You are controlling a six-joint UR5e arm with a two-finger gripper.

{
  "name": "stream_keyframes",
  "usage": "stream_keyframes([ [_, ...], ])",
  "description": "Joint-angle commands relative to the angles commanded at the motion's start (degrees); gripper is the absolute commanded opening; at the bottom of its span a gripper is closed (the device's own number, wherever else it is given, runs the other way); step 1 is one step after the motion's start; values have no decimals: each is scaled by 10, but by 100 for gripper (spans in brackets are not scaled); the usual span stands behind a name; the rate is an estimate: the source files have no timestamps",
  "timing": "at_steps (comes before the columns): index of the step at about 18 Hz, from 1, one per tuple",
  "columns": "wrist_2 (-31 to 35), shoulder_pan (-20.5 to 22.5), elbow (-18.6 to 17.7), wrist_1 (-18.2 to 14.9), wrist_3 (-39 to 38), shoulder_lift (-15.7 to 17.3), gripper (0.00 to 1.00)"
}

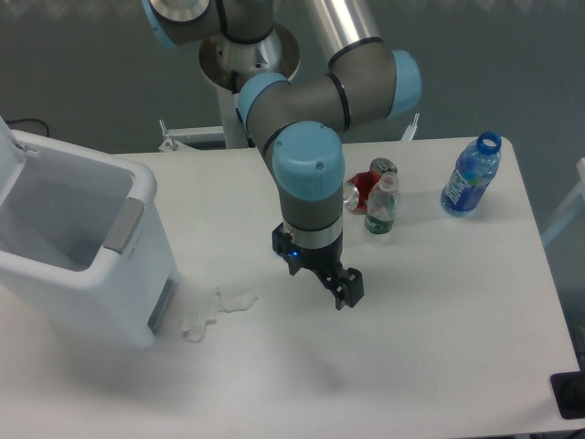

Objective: Pick up the paper ball
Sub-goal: 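Move the open gripper toward the crumpled white paper ball beside the bin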

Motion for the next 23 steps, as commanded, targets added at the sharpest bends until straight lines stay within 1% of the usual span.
stream_keyframes([
  [4, -3, -1, -8, 2, -1, 2, 100],
  [6, -19, -1, -23, 3, -4, 1, 100],
  [7, -29, -1, -36, 11, -4, 0, 100],
  [9, -33, -1, -65, 43, -6, 3, 100],
  [10, -44, -1, -69, 49, -8, 3, 100],
  [12, -66, -3, -71, 54, -7, -3, 100],
  [16, -66, -32, -73, 77, -9, -30, 100],
  [17, -65, -40, -73, 87, -13, -39, 100],
  [19, -64, -59, -73, 118, -30, -56, 100],
  [20, -64, -64, -72, 119, -31, -61, 100],
  [23, -64, -76, -76, 117, -29, -62, 100],
])
